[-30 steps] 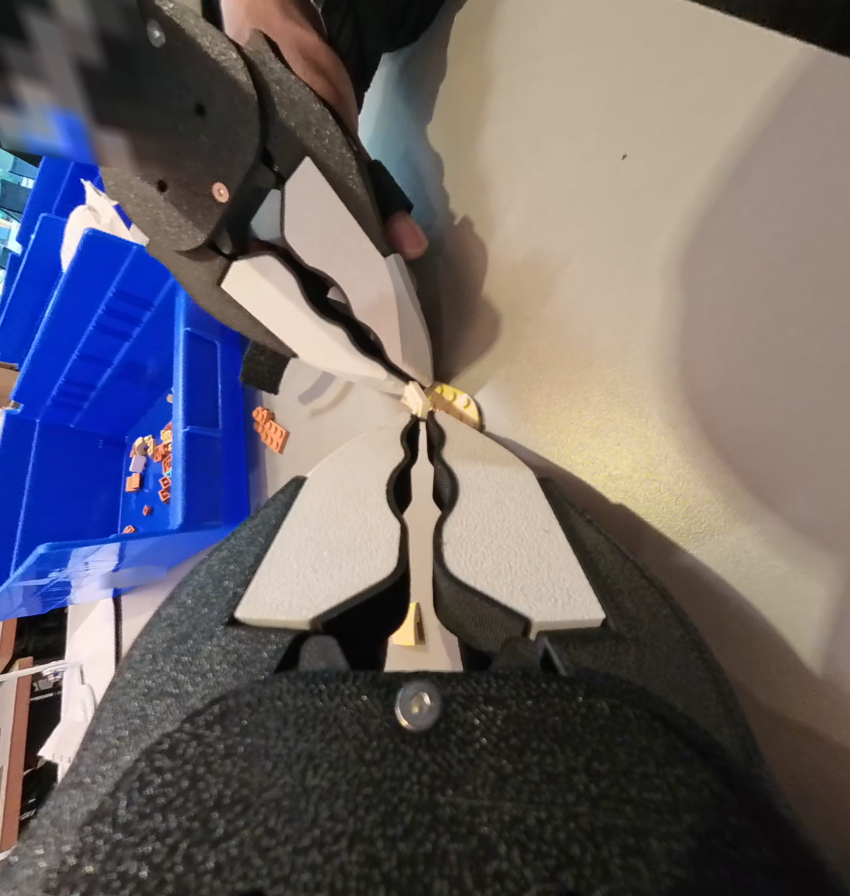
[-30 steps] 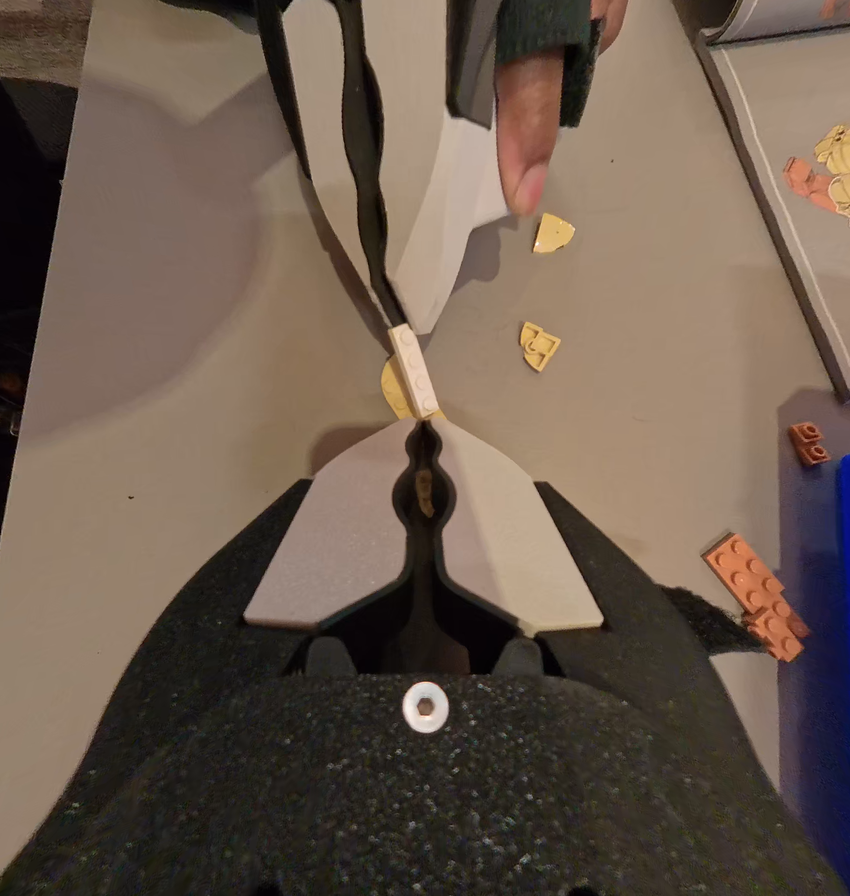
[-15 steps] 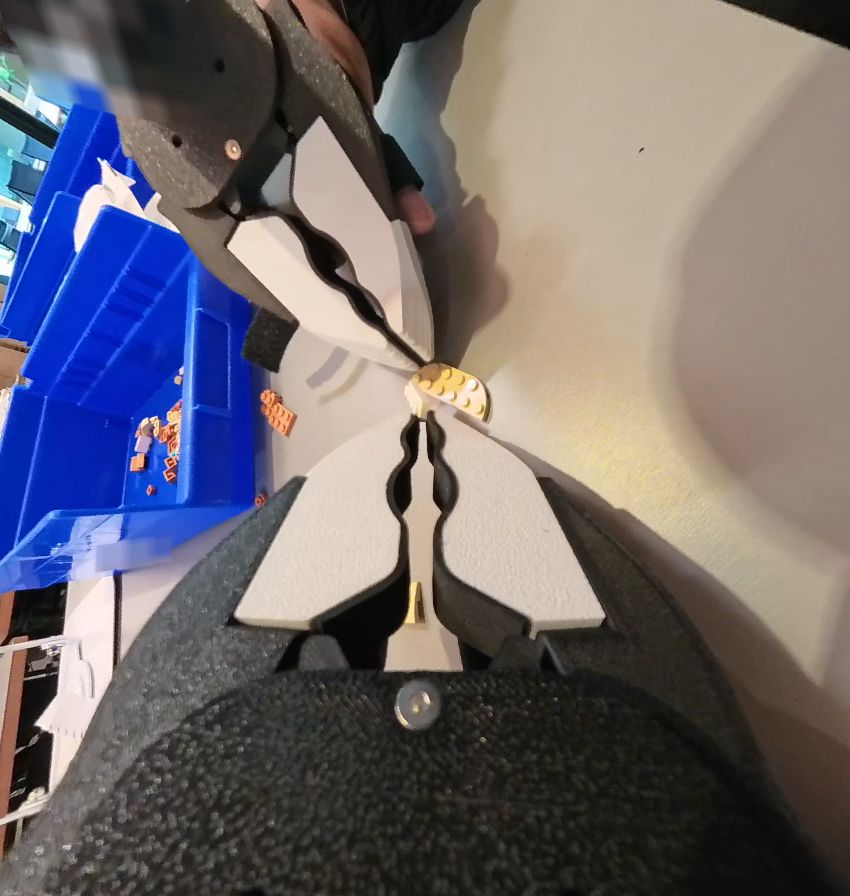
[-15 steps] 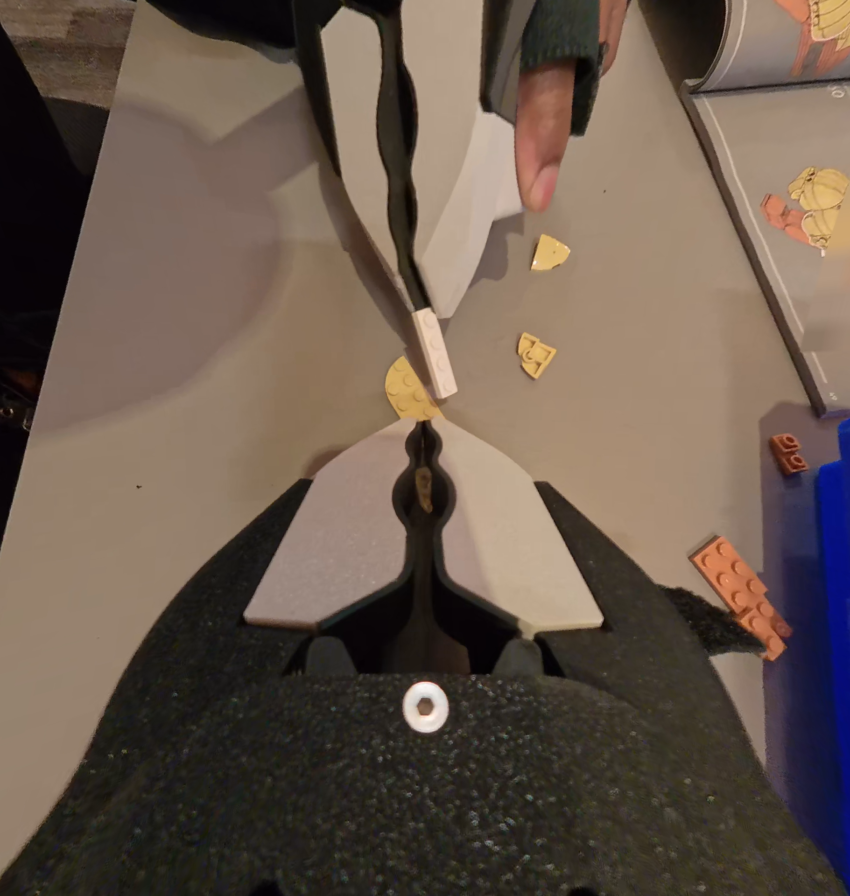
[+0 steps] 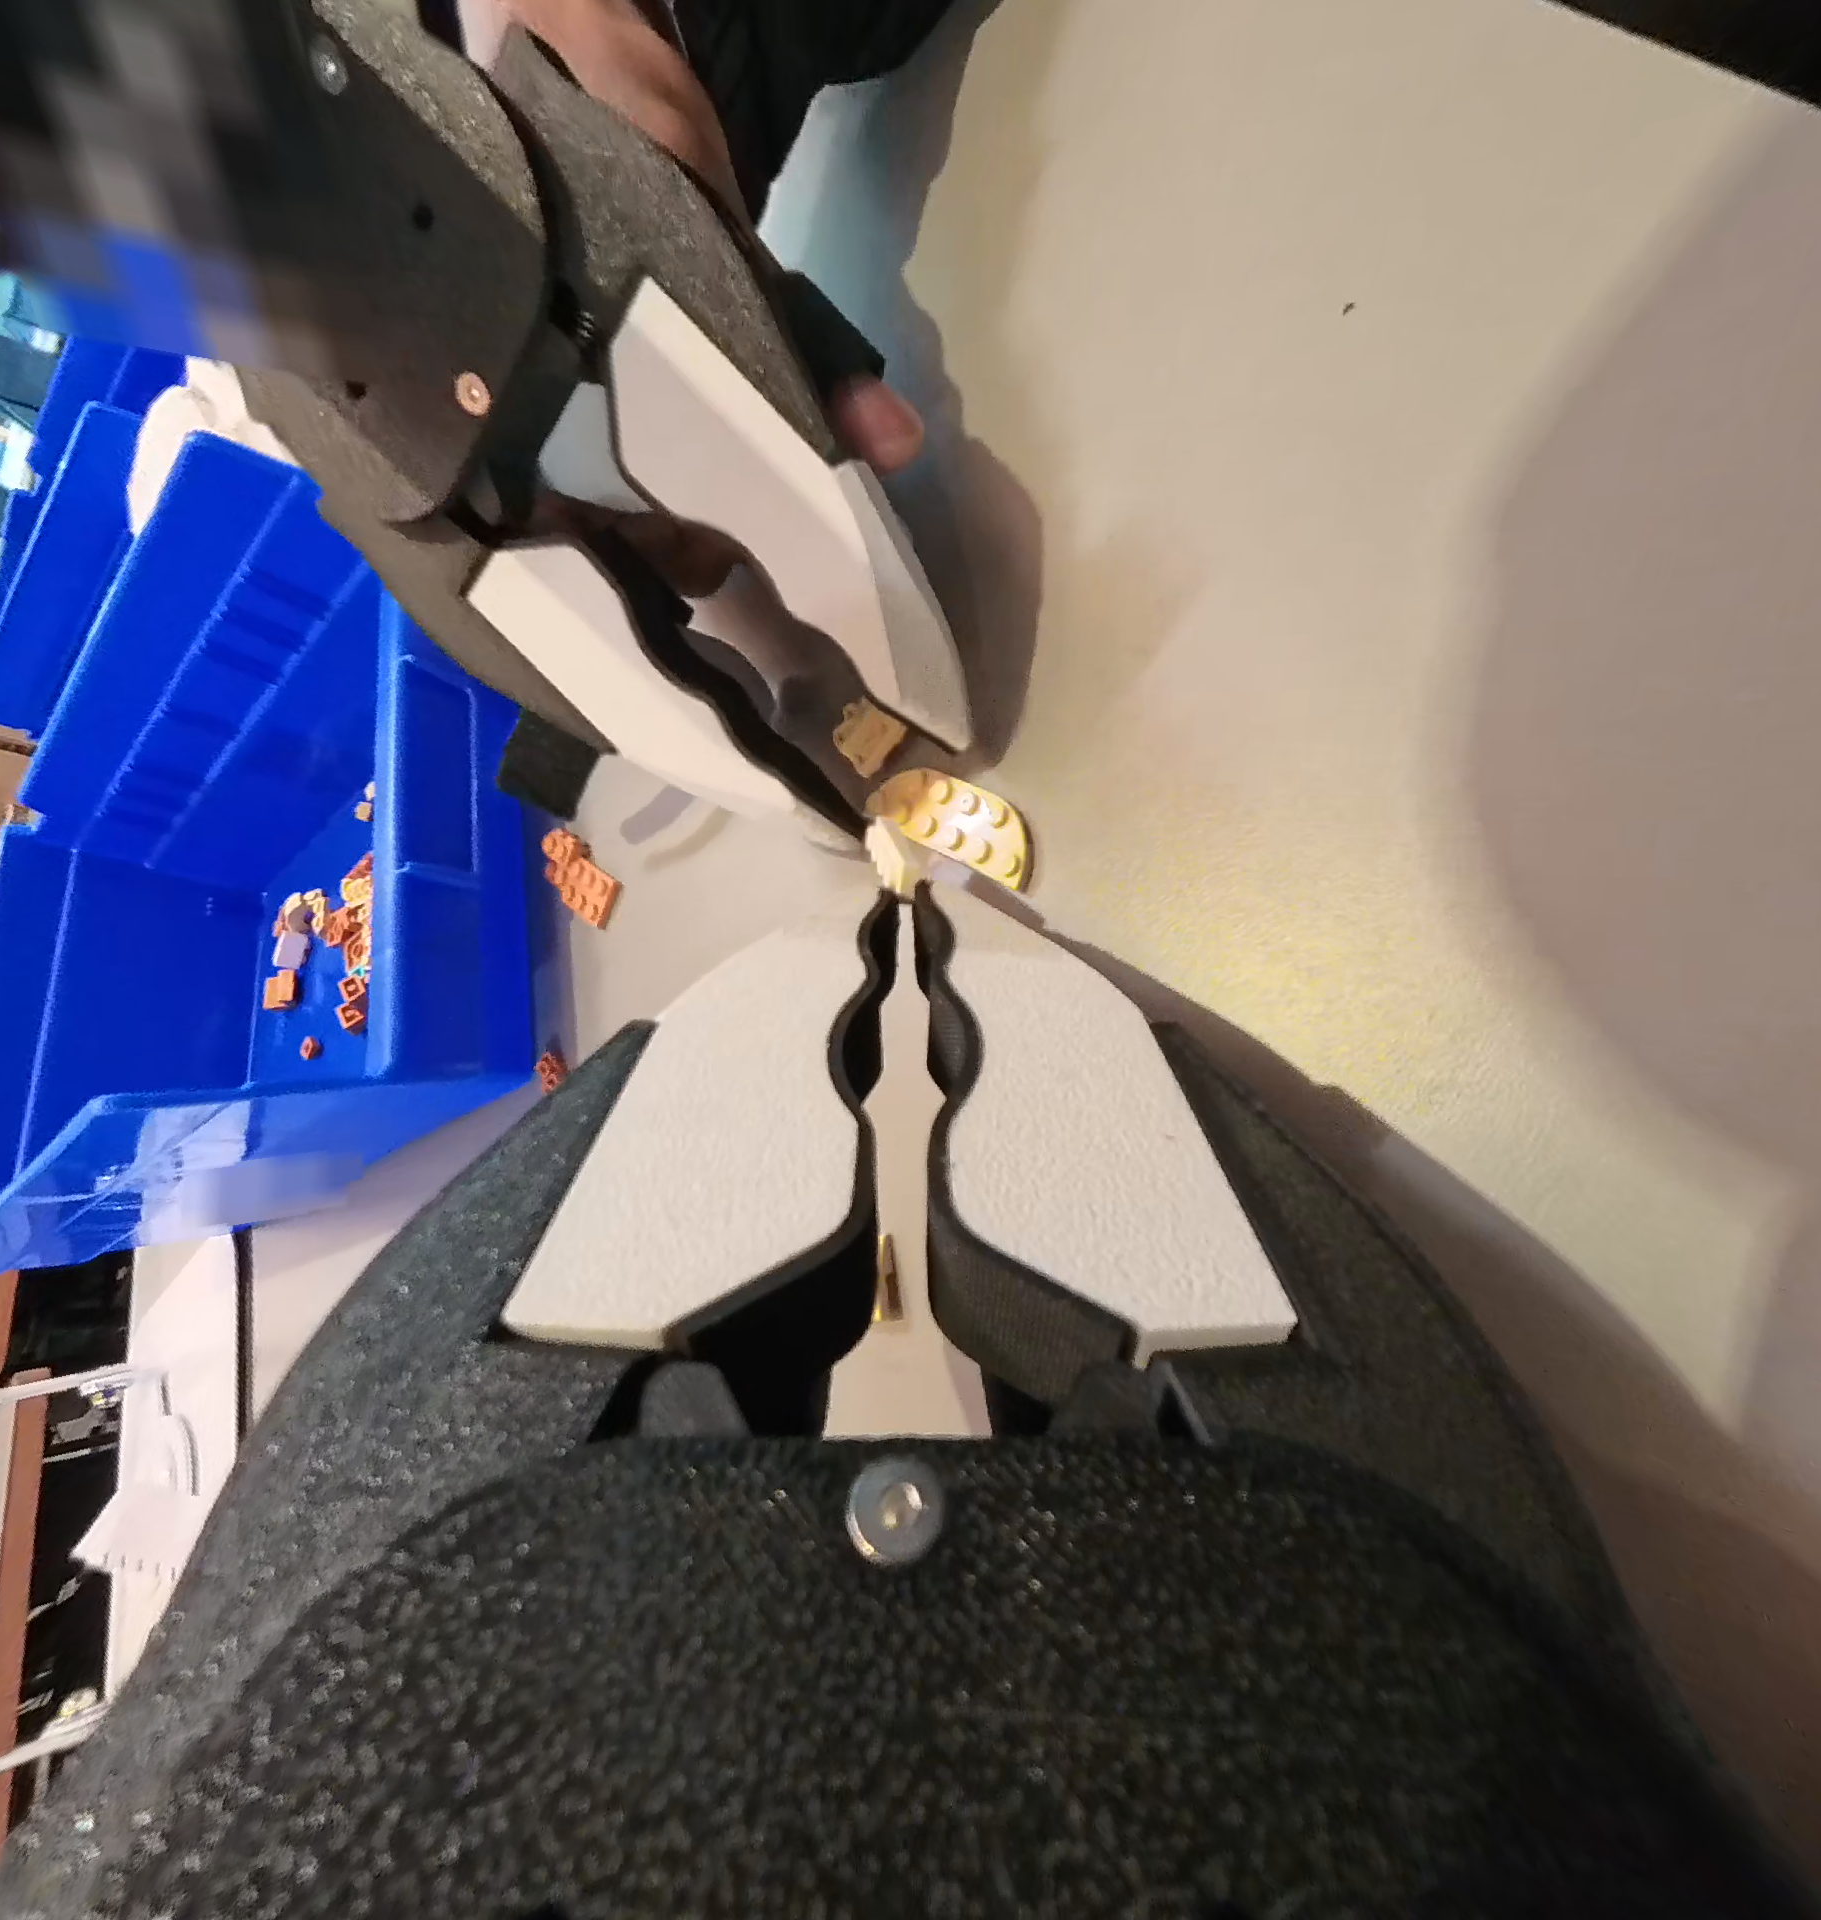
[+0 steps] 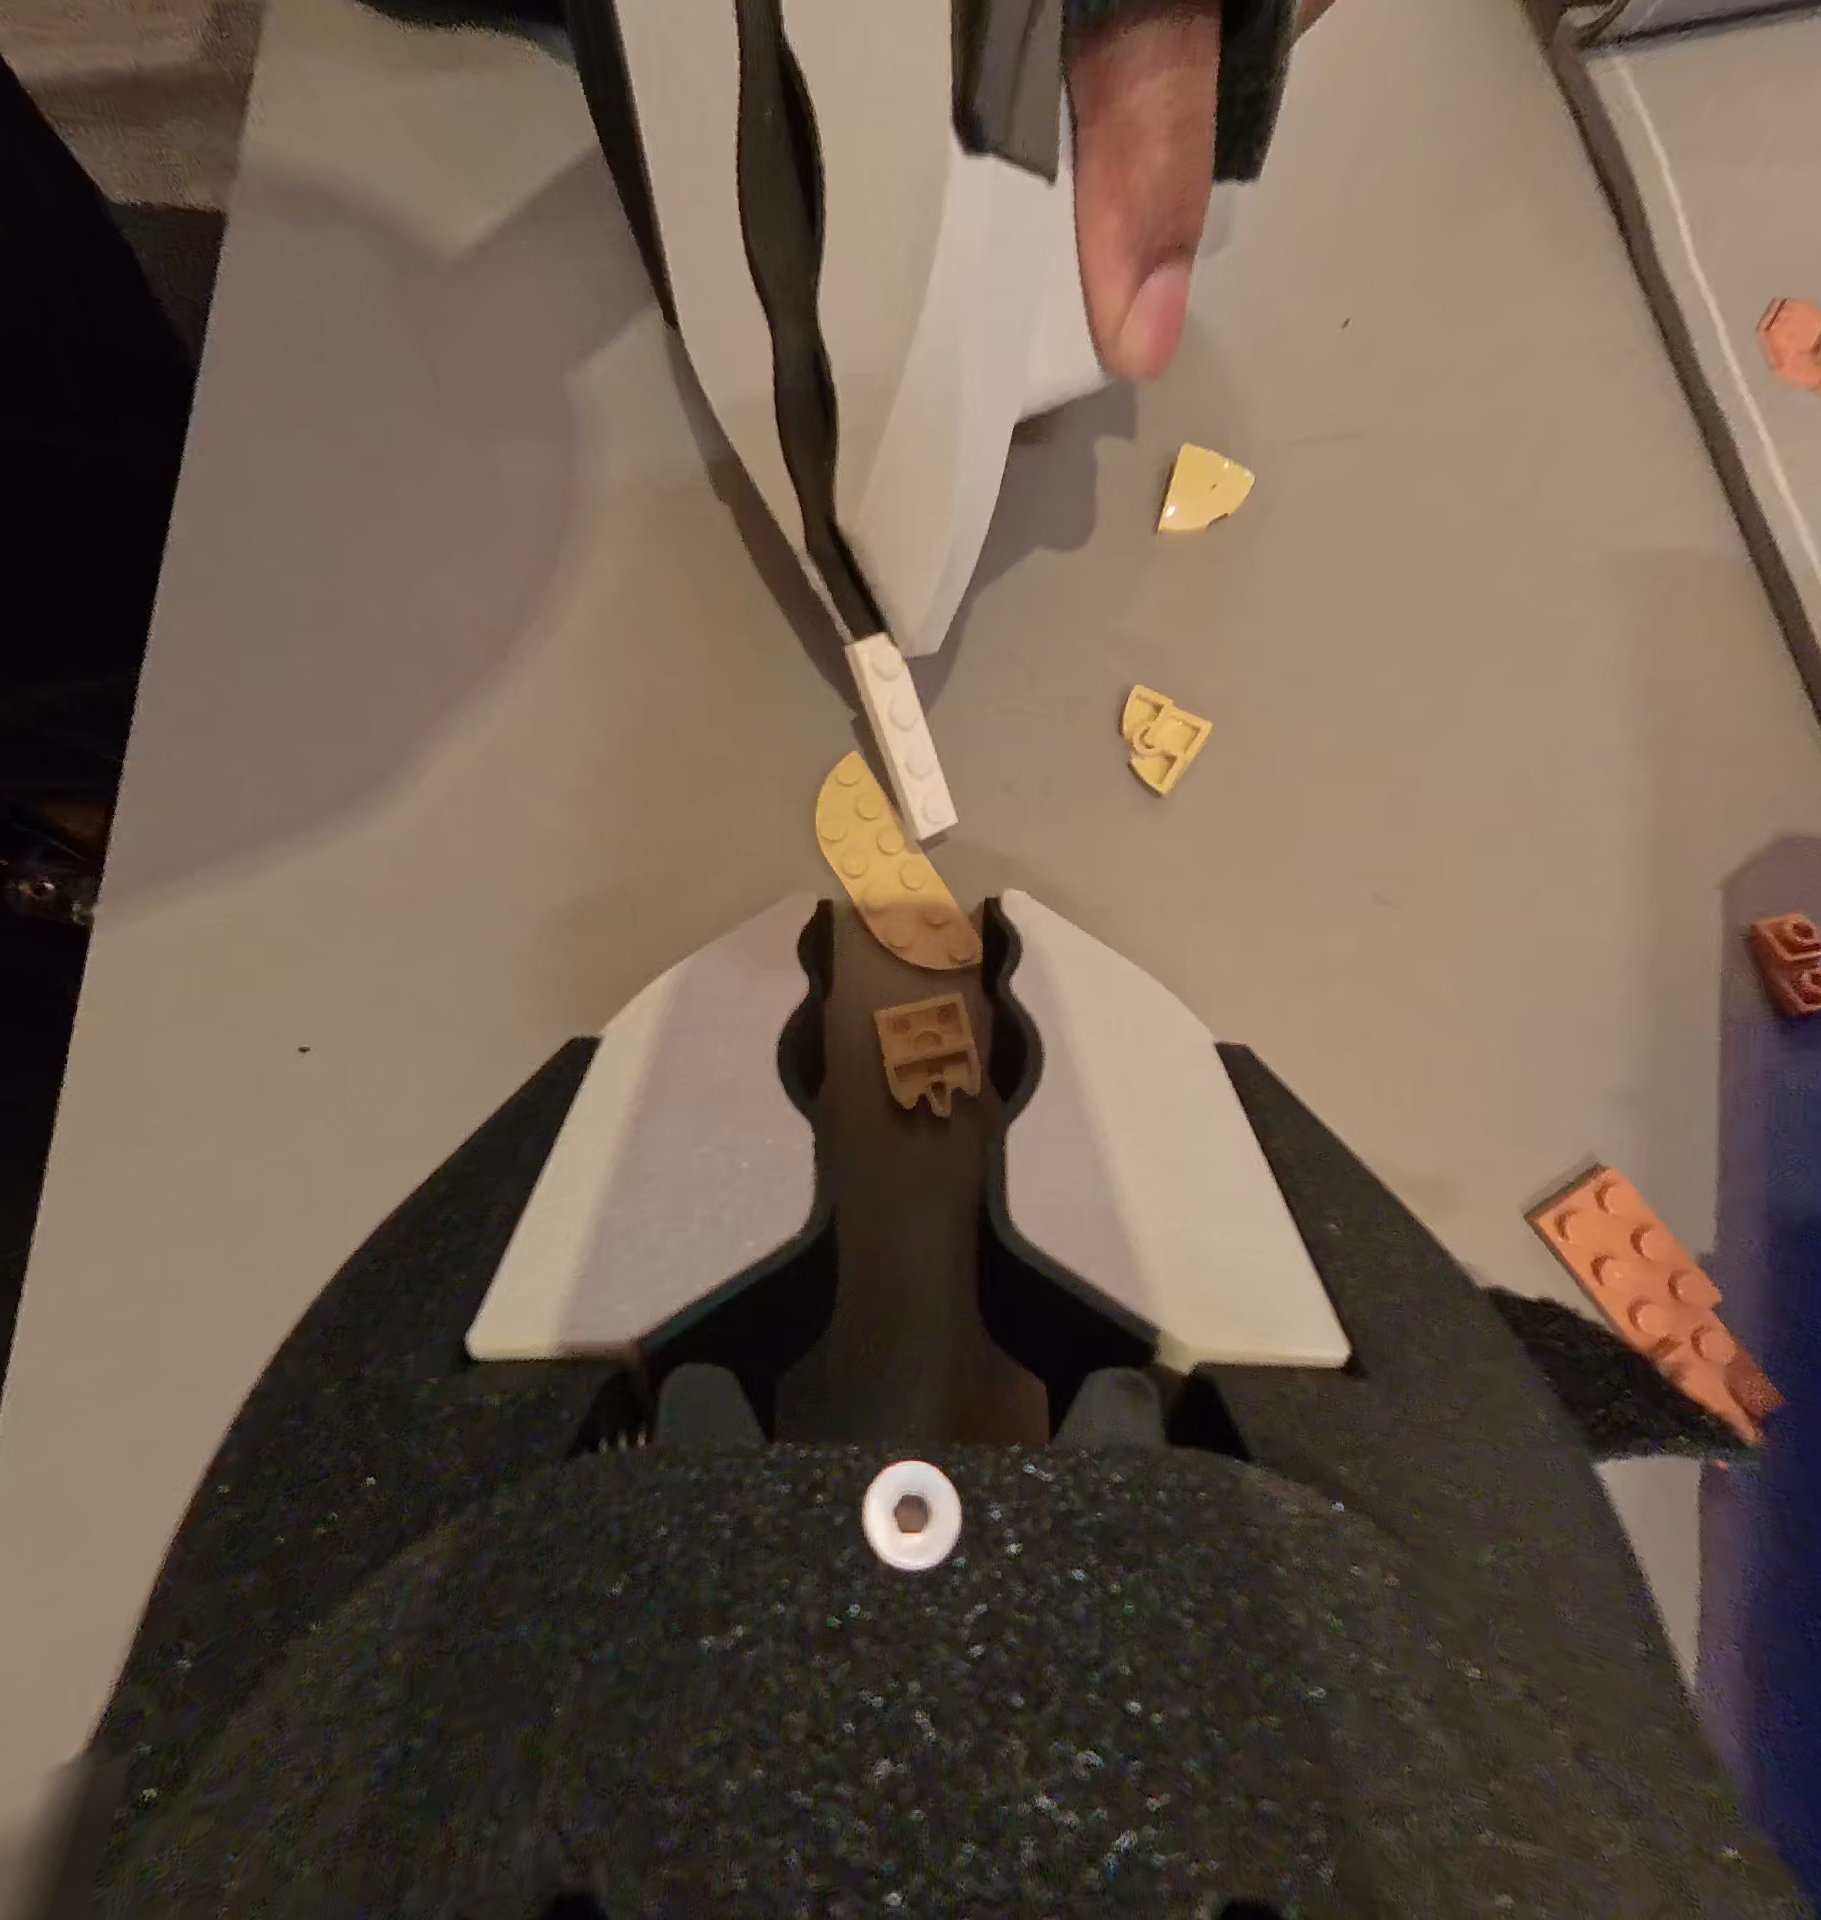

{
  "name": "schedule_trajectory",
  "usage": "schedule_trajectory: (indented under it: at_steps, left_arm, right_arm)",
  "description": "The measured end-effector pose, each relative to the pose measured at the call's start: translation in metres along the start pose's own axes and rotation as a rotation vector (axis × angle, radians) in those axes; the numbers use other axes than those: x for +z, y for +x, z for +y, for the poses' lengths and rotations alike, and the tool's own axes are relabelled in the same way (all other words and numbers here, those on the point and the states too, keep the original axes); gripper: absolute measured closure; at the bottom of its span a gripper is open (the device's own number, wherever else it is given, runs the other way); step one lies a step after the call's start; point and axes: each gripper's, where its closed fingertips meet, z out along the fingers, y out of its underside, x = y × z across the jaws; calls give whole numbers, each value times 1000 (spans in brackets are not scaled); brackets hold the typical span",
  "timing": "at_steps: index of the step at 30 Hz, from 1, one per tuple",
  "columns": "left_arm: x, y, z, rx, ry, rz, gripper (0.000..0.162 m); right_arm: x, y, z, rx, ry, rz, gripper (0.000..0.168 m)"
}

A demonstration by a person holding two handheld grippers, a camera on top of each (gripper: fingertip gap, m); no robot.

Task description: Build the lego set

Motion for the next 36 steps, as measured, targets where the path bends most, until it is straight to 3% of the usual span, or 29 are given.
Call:
schedule_trajectory:
  at_steps: [9, 36]
  left_arm:
    - [3, 1, -1, 51, -30, -8, 159]
    - [8, 3, -9, 246, -79, -53, 158]
  right_arm:
    - [6, 3, -1, -65, -31, 28, 150]
    - [3, -4, -9, -125, 33, 36, 152]
